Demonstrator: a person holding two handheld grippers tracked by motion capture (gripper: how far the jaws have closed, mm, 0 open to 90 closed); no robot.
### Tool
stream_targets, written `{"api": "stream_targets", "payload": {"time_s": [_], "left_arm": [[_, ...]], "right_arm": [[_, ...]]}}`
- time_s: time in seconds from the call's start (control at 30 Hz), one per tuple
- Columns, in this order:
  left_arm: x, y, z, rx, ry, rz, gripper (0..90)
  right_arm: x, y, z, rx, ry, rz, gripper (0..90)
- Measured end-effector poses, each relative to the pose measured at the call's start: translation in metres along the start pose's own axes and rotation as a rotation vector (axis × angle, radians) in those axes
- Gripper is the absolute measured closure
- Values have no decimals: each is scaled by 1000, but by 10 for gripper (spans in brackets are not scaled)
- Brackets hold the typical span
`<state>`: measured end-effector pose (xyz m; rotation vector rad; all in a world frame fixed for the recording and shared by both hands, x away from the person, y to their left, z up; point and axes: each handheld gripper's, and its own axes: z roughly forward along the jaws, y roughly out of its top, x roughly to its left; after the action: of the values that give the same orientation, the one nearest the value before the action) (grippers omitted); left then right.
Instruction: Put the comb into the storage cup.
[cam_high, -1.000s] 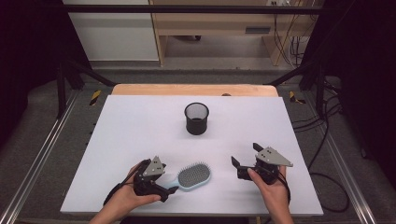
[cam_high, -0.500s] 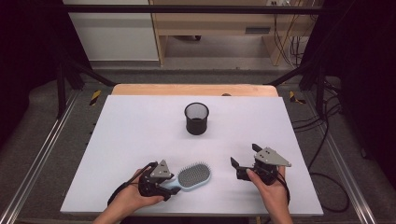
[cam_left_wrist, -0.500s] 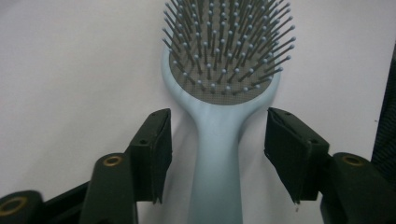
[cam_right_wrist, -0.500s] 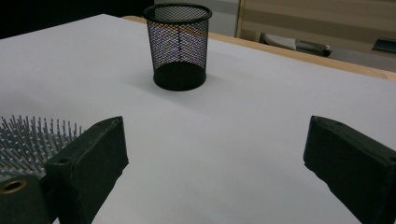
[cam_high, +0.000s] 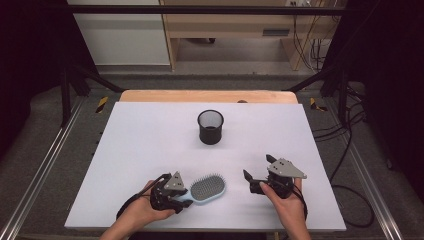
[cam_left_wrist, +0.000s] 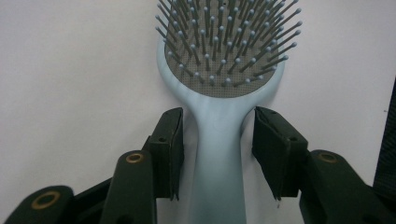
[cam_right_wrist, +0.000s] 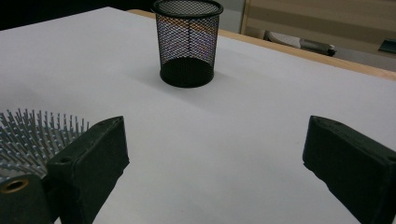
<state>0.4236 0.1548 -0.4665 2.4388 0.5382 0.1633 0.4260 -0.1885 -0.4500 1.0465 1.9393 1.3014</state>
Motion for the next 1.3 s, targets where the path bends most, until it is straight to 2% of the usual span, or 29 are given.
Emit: {"api": "stream_targets", "payload": {"time_s": [0.27, 0.53, 0.63, 0.8, 0.9, 0.97, 1.0, 1.2, 1.3], "left_arm": [[-2, 5, 1, 38, 18, 15, 581], [-3, 6, 1, 51, 20, 21, 634], [-4, 7, 1, 56, 19, 29, 680], [-4, 7, 1, 51, 17, 25, 691], [-3, 6, 0, 36, 17, 11, 692], [0, 7, -1, 8, 48, 9, 693], [0, 7, -1, 8, 48, 9, 693], [14, 13, -7, -108, 101, 16, 693], [23, 17, -6, -148, 122, -6, 693]], "right_arm": [[0, 0, 0, -1, -1, 1, 72], [0, 0, 0, 7, 0, 2, 72], [1, 0, 1, 9, 2, 4, 72], [1, 0, 1, 9, 3, 4, 71], [0, 0, 0, 7, 2, 4, 72], [0, 0, 0, 4, 0, 6, 72], [0, 0, 0, 4, 0, 6, 72], [-1, 0, -1, 4, -5, 7, 72], [-3, -1, -1, 3, -15, 22, 75]]}}
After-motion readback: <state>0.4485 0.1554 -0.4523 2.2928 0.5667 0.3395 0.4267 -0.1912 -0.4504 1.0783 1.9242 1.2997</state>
